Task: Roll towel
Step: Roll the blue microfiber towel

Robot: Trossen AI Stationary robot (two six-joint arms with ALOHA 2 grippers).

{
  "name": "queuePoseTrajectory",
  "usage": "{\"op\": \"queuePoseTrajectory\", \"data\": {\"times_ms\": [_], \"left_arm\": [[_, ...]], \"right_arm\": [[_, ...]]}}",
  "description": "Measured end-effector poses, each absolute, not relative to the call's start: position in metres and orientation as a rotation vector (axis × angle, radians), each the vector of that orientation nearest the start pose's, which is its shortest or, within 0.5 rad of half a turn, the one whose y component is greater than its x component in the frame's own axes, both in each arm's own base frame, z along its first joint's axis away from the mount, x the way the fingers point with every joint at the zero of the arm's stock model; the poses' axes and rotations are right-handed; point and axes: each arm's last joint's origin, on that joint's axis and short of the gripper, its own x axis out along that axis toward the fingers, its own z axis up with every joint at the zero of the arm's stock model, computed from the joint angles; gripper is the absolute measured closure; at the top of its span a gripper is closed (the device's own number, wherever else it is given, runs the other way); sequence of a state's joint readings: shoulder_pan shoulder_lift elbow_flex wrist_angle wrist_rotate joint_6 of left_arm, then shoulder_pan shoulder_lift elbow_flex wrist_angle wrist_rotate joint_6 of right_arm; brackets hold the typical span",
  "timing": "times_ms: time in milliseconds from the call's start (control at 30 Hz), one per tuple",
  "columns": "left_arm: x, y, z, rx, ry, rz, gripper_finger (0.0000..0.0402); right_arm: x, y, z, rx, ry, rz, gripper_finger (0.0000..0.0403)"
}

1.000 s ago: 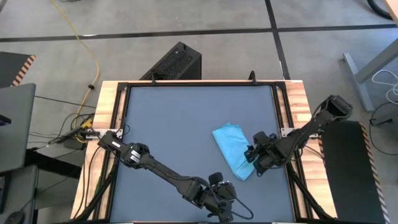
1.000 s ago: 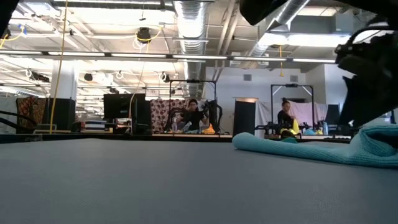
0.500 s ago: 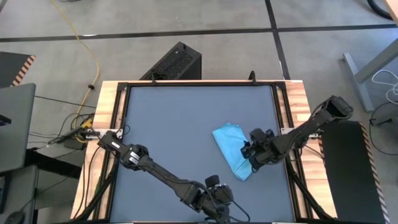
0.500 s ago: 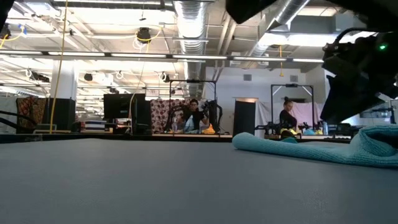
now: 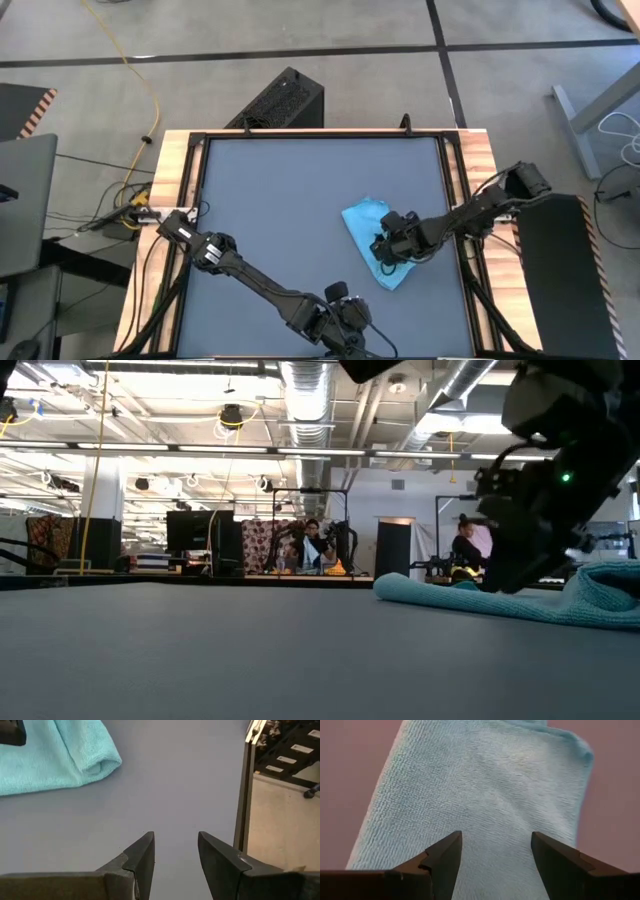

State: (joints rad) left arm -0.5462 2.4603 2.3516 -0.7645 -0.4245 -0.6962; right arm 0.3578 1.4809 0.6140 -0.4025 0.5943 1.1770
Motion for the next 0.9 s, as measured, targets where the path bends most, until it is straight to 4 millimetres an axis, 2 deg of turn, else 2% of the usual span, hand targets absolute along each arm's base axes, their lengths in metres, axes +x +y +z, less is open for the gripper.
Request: {"op": "queuePoseTrajectory", "data": {"times_ms": [300,900], "left_arm": [[0.459,-0.271,0.229,-0.258,0.785,0.167,0.0262],[0.459,-0.271,0.229,-0.251,0.787,0.166,0.0262]], "right_arm": [[0.228,0.068,0.114,0.456,0.828,-0.791,0.0138],[0.257,0.058,0.126,0.613,0.627,-0.679,0.0138]]}}
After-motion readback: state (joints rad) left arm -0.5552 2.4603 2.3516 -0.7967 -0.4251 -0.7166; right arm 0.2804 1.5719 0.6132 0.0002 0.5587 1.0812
